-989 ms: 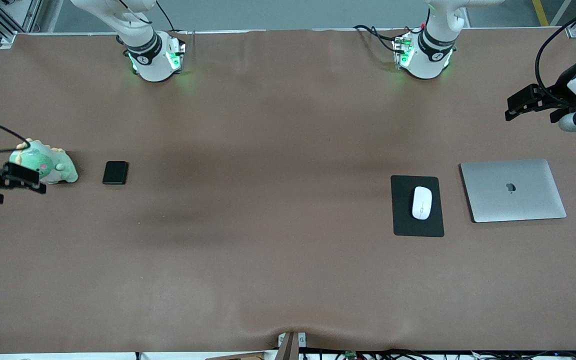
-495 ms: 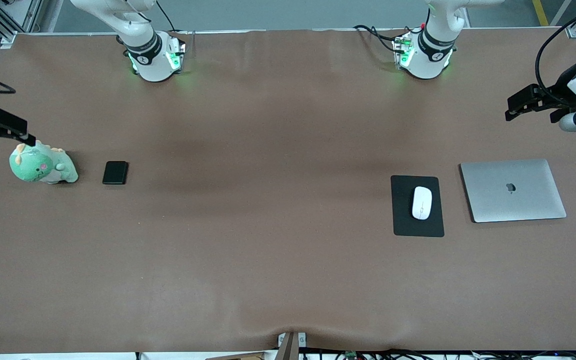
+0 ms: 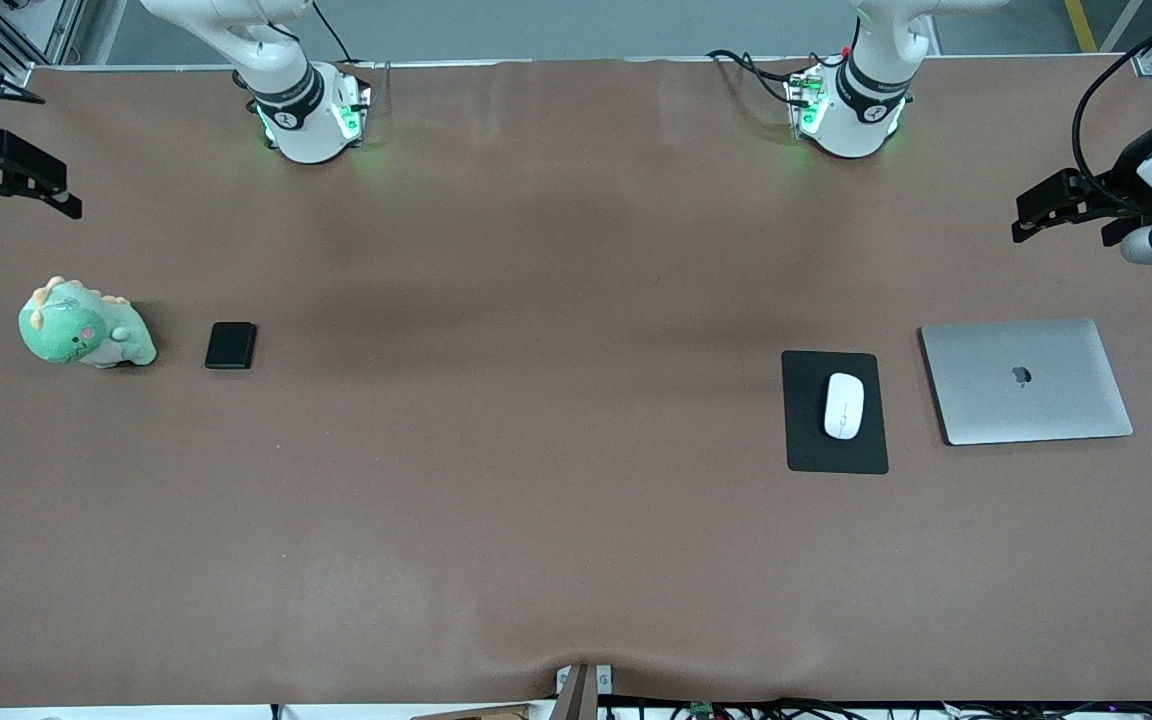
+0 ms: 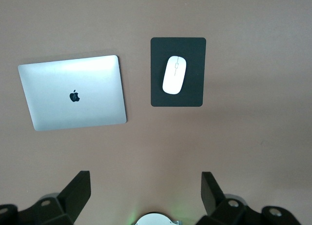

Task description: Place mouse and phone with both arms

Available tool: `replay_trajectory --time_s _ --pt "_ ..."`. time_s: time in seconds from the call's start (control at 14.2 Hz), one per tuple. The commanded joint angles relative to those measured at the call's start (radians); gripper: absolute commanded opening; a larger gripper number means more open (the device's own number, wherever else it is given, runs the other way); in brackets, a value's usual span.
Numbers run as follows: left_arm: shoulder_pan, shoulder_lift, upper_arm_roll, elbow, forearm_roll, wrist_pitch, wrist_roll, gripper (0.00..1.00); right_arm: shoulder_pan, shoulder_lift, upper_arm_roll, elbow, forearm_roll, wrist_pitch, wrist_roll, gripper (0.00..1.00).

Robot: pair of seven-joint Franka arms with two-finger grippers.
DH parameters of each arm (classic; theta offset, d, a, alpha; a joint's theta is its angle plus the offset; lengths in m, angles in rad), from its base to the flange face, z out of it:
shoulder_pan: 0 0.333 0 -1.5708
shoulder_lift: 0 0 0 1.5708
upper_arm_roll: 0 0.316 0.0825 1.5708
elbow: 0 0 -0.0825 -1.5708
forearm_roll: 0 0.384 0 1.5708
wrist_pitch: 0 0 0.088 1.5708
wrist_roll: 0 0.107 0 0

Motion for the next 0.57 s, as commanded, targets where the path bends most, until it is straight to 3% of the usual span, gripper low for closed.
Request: replay_trajectory --time_s 0.0,0.49 --pt "-0.003 0.011 -0.005 0.019 0.045 0.002 0.016 1.0 0.007 -0.033 -0.001 -0.051 -0.021 0.013 0.011 1.0" --pt "-0.007 0.01 -0.008 0.016 0.064 -0.001 0.016 1.0 0.007 -0.022 -0.001 -0.022 -0.021 0.012 0.008 1.0"
